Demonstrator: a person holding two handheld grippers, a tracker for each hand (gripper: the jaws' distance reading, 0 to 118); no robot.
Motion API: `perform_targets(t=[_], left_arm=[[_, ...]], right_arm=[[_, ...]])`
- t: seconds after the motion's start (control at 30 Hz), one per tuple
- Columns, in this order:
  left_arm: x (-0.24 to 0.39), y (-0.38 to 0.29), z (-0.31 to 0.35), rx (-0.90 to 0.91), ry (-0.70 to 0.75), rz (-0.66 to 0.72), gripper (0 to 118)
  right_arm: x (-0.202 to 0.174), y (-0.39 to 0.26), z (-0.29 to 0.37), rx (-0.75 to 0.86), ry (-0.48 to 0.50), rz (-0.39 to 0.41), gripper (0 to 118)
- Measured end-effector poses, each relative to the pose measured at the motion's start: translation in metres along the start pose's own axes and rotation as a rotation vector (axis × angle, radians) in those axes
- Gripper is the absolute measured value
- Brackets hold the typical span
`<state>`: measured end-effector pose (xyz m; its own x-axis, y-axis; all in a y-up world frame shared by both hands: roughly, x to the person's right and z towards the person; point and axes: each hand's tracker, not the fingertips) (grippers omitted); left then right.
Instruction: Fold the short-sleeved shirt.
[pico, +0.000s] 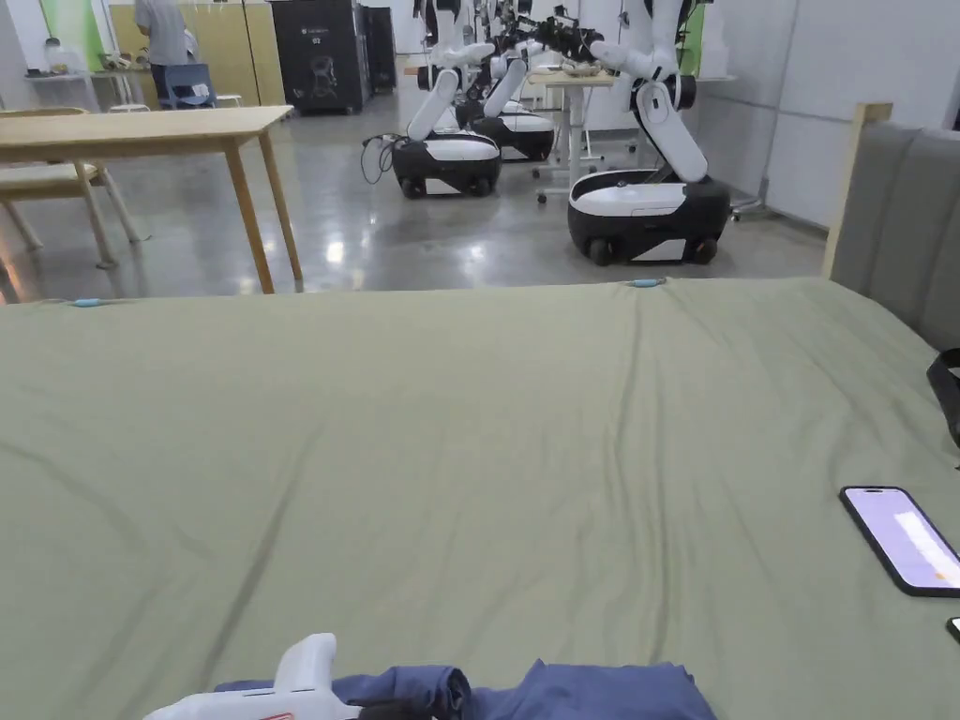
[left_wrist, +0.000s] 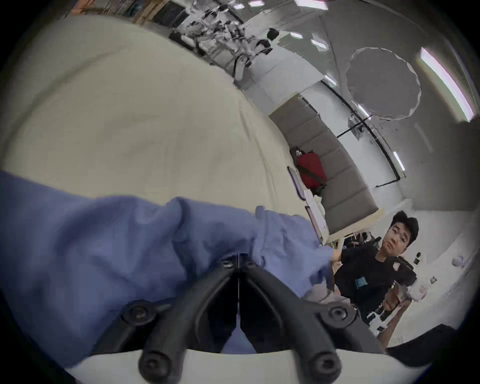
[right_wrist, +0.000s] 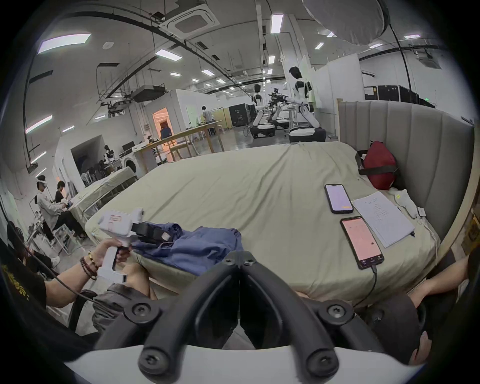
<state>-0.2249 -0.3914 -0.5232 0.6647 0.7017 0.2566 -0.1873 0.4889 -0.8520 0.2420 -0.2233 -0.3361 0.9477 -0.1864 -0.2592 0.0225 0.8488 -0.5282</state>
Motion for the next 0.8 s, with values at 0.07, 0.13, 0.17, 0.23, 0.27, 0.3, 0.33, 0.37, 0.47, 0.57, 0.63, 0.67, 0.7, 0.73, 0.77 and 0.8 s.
perform_targets(t=[0.07, 0.13, 0.17, 0.23, 0.27, 0.3, 0.33, 0.37, 0.47, 0.57, 0.63, 0.67, 0.7, 0.73, 0.77, 0.8], left_arm=[[0.003, 0.001, 0.035, 0.063, -0.031, 0.002, 0], [-0.001, -0.005, 0.074, 0.145, -0.036, 0.046, 0], [-0.006, -0.009, 0.093, 0.186, -0.019, 0.059, 0], [-0.02, -0.02, 0.126, 0.238, 0.045, 0.072, 0], [-0.029, -0.026, 0.141, 0.259, 0.088, 0.078, 0], [-0.038, -0.031, 0.152, 0.268, 0.121, 0.085, 0], [-0.048, -0.037, 0.163, 0.267, 0.151, 0.103, 0], [-0.052, -0.04, 0.171, 0.272, 0.159, 0.124, 0], [-0.064, -0.048, 0.186, 0.299, 0.149, 0.164, 0], [-0.061, -0.046, 0.185, 0.344, 0.139, 0.173, 28], [-0.064, -0.038, 0.177, 0.325, 0.097, 0.187, 110], [-0.069, -0.037, 0.168, 0.301, 0.057, 0.194, 118], [-0.075, -0.034, 0.161, 0.292, 0.006, 0.193, 118], [-0.081, -0.03, 0.153, 0.313, -0.019, 0.205, 118], [-0.09, -0.022, 0.148, 0.268, -0.048, 0.233, 118], [-0.098, -0.016, 0.137, 0.232, -0.052, 0.256, 118]], right_arm=[[0.001, 0.002, 0.0, 0.021, 0.0, 0.001, 1], [0.0, 0.007, 0.0, 0.076, -0.013, 0.01, 1], [-0.002, 0.01, -0.001, 0.121, -0.032, 0.016, 1], [-0.007, 0.017, -0.003, 0.188, -0.079, 0.044, 0], [-0.01, 0.02, -0.004, 0.224, -0.109, 0.061, 0], [-0.001, 0.018, -0.004, 0.228, -0.092, 0.081, 0], [-0.002, 0.02, -0.005, 0.221, -0.074, 0.089, 0], [-0.003, 0.022, -0.007, 0.217, -0.051, 0.088, 0], [-0.009, 0.023, -0.015, 0.211, -0.009, 0.102, 0], [-0.018, 0.02, -0.019, 0.189, -0.009, 0.13, 0], [-0.019, 0.018, -0.019, 0.172, 0.01, 0.123, 0], [-0.018, 0.016, -0.018, 0.167, 0.031, 0.108, 0], [-0.018, 0.015, -0.018, 0.166, 0.051, 0.091, 0], [-0.017, 0.014, -0.017, 0.164, 0.059, 0.083, 0], [-0.017, 0.014, -0.016, 0.162, 0.058, 0.083, 0], [-0.017, 0.014, -0.015, 0.16, 0.054, 0.084, 0]])
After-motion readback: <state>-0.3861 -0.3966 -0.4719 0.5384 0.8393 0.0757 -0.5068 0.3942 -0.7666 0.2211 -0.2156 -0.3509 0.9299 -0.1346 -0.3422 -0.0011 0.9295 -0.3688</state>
